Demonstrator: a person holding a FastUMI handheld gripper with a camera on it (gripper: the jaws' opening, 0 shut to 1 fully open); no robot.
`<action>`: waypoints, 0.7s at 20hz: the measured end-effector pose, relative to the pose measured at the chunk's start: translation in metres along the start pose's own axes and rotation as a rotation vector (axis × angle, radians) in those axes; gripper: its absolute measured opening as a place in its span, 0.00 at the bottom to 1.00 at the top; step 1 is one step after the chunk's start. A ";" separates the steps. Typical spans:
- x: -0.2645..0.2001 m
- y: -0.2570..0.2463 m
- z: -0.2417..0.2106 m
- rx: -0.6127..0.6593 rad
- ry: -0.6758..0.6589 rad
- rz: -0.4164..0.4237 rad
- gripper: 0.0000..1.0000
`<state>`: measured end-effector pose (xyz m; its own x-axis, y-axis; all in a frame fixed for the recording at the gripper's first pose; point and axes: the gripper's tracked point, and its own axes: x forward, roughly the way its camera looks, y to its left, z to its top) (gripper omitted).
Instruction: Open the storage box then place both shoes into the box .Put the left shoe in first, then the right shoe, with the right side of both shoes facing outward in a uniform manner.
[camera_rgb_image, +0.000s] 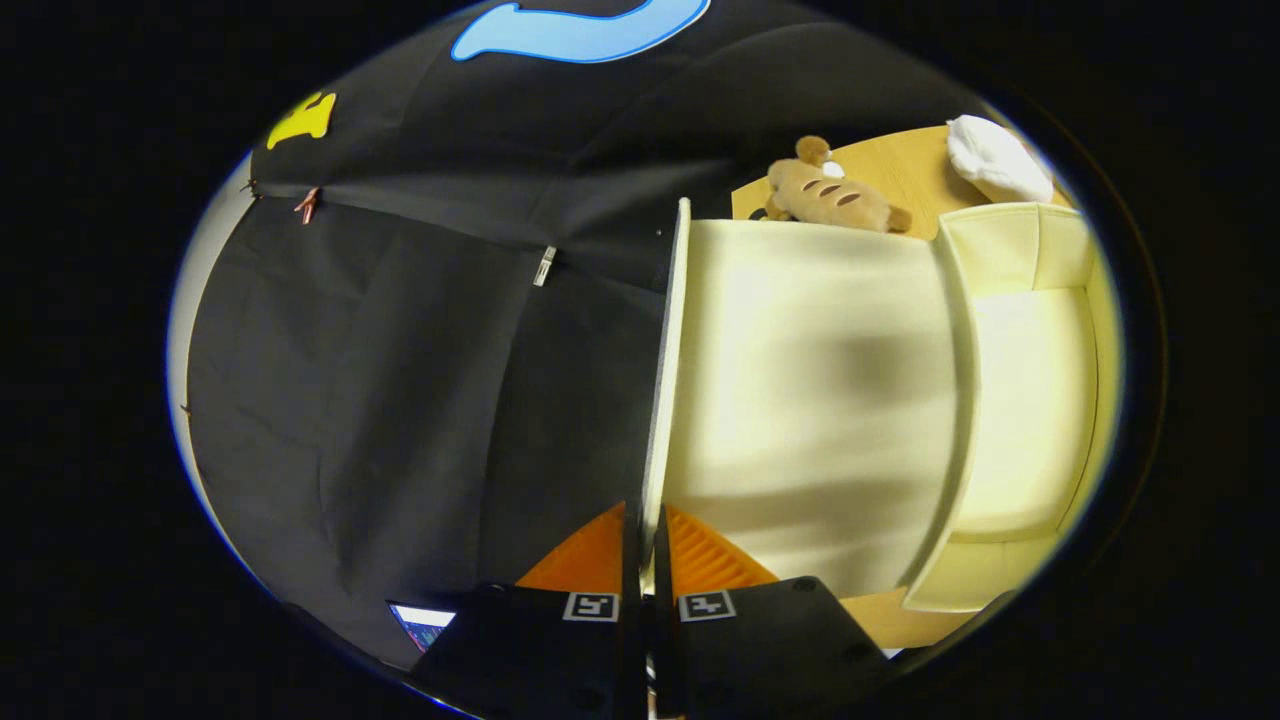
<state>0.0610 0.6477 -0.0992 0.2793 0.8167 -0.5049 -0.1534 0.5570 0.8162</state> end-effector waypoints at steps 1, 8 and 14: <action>0.004 -0.004 -0.001 -0.009 -0.002 -0.020 0.12; -0.033 -0.027 0.010 -0.144 -0.097 -0.085 0.95; -0.127 -0.060 0.029 -0.253 -0.295 -0.150 0.98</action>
<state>0.0620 0.5063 -0.0765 0.5705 0.6657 -0.4810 -0.3084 0.7164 0.6258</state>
